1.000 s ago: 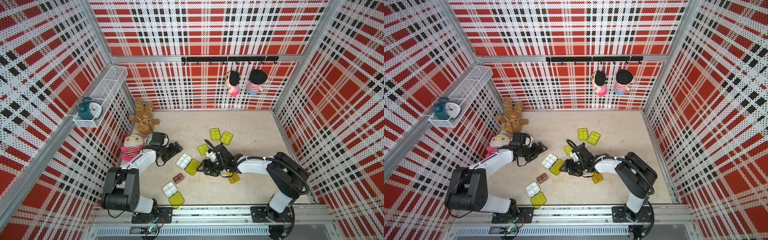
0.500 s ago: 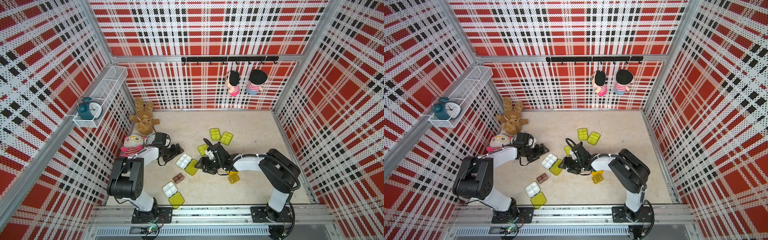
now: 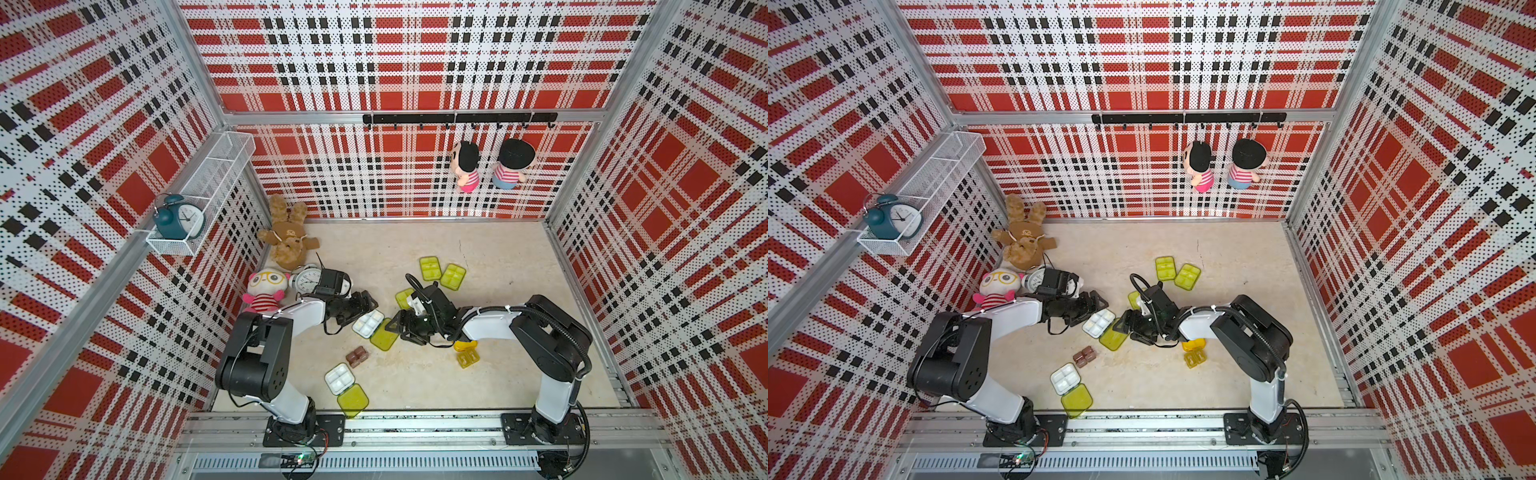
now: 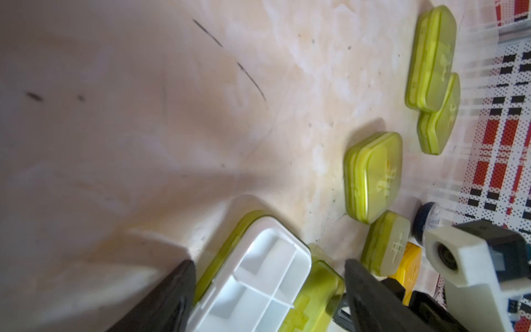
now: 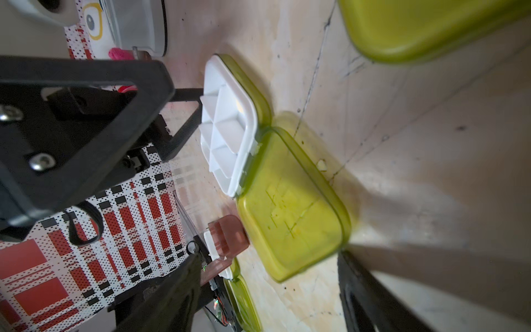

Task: Close pillboxes
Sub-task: Close the lid on the pillbox.

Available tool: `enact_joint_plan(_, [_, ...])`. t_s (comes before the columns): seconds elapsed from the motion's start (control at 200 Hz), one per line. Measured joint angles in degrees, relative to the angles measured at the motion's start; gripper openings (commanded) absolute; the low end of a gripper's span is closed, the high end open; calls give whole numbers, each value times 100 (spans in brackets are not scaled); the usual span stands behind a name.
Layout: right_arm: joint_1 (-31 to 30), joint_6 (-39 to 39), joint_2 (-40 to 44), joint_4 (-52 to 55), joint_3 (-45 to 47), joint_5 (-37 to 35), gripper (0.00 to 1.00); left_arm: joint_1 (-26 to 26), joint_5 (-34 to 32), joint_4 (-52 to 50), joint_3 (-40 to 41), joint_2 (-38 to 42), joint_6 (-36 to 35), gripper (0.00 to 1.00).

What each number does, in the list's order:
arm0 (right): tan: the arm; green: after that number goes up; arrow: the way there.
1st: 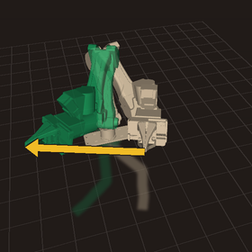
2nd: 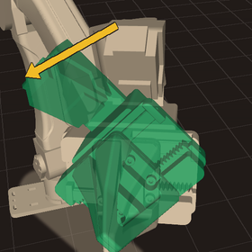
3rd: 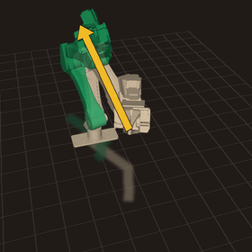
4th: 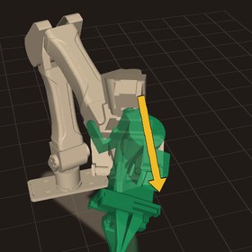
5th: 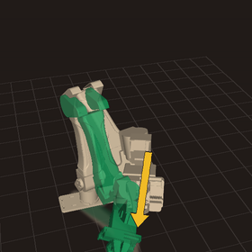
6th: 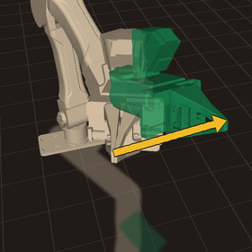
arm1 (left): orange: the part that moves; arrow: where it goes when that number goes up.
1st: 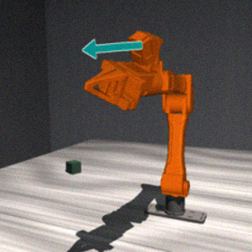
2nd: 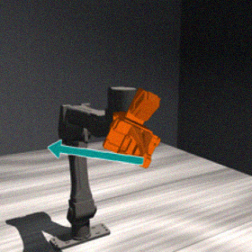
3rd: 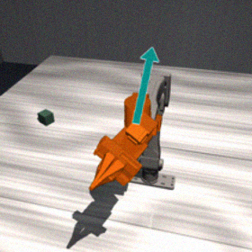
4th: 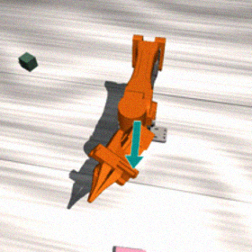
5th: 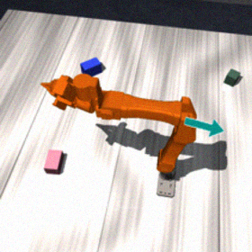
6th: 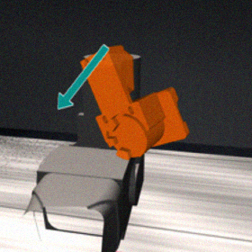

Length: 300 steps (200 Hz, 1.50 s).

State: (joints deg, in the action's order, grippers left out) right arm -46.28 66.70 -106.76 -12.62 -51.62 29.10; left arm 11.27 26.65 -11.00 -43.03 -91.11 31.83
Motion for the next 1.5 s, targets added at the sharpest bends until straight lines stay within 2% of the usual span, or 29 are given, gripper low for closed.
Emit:
enact_joint_plan(0.431, [0, 149, 96, -800, 461, -13, 78, 595, 81, 581, 581, 369, 605, 81])
enact_joint_plan(0.992, [0, -721, 988, 623, 280, -304, 79, 1259, -166, 1137, 1117, 850, 1665, 79])
enact_joint_plan(1.268, [0, -883, 1045, 717, 260, -323, 79, 1207, -372, 1150, 1257, 1344, 1954, 79])
enact_joint_plan(1.503, [0, -905, 1043, 717, 116, -317, 79, 754, -439, 964, 1283, 1840, 1950, 81])
